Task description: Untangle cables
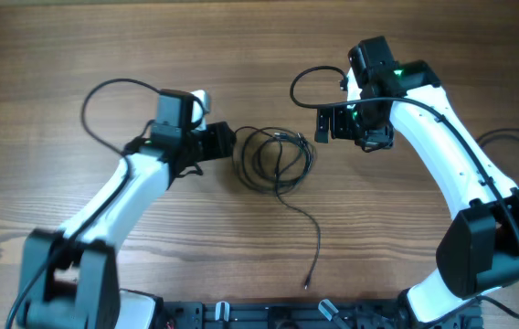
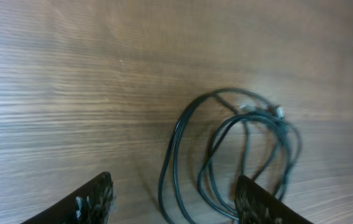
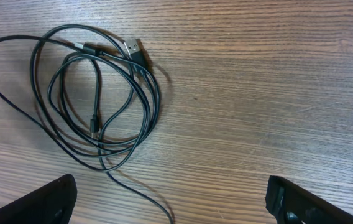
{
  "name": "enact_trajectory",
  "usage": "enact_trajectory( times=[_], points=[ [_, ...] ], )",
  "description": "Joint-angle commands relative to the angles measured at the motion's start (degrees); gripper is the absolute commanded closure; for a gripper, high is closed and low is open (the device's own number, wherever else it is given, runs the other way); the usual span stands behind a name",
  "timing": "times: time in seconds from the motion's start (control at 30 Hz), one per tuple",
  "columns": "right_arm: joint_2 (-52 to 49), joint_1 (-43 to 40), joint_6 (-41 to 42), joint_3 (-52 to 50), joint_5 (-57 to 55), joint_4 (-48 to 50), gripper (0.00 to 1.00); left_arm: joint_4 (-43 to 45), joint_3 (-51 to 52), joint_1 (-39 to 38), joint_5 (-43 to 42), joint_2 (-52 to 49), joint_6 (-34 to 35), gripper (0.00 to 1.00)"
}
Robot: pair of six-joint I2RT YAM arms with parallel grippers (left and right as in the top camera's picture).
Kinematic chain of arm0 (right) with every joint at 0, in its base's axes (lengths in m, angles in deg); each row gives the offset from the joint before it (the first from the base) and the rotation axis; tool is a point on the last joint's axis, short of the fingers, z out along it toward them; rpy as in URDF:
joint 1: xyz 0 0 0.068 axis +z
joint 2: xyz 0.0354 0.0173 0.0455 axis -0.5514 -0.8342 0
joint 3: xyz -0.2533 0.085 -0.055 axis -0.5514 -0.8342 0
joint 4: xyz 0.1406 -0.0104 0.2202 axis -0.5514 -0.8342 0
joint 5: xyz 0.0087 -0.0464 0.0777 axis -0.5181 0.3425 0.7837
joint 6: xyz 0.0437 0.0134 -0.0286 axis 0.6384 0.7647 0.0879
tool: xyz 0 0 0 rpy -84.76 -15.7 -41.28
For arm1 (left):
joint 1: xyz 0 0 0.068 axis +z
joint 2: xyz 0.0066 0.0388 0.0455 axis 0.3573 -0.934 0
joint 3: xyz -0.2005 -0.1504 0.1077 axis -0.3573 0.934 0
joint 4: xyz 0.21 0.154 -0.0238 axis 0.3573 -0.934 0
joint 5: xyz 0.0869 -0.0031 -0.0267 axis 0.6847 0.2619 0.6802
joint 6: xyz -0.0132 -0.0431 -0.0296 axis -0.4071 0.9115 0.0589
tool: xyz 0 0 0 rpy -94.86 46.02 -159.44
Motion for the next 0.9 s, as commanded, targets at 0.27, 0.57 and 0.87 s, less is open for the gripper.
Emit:
enact_trajectory(
  times=[0.27, 0.57, 0.87],
  points=[
    [-0.6, 0.2, 1.1, -0.1, -0.9, 0.0, 0.00, 5.1, 0.7, -3.8, -0.8, -10.5, -1.3, 0.96],
    [-0.6, 0.3, 0.6, -0.2, 3.2, 1.4, 0.00, 6.8, -7.6, 4.2, -21.9, 12.7, 11.3, 0.96],
    [-4.6, 7.9, 0.9, -0.2, 5.0, 6.5, 0.00, 15.2, -7.6, 10.1, -21.3, 30.0, 18.6, 0.96]
  ],
)
